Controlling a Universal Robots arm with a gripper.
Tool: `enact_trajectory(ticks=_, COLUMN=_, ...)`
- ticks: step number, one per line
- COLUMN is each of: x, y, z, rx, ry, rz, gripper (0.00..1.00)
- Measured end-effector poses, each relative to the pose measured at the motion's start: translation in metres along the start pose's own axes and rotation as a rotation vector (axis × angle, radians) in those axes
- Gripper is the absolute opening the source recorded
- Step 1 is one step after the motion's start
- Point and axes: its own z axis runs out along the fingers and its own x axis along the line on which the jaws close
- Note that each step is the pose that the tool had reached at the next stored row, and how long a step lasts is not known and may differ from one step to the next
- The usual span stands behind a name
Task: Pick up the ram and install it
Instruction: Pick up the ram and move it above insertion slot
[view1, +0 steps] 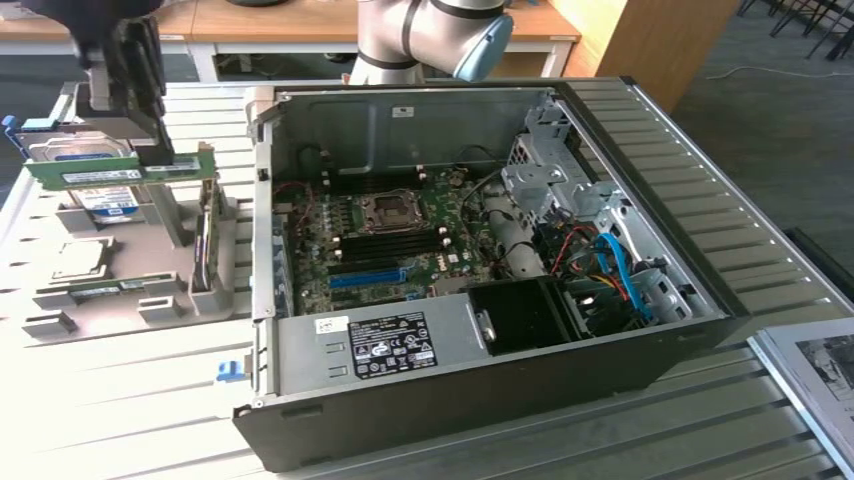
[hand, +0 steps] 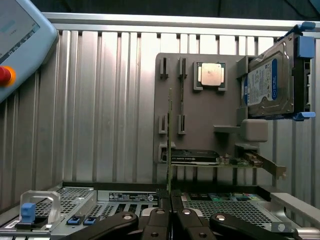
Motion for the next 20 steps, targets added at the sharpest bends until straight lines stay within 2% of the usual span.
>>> enact_trajectory(ticks=20, x=0.000, y=-0.0548, z=-0.0023, rx=-0.0001, ry=0.0001, rz=-0.005, gripper=0.11)
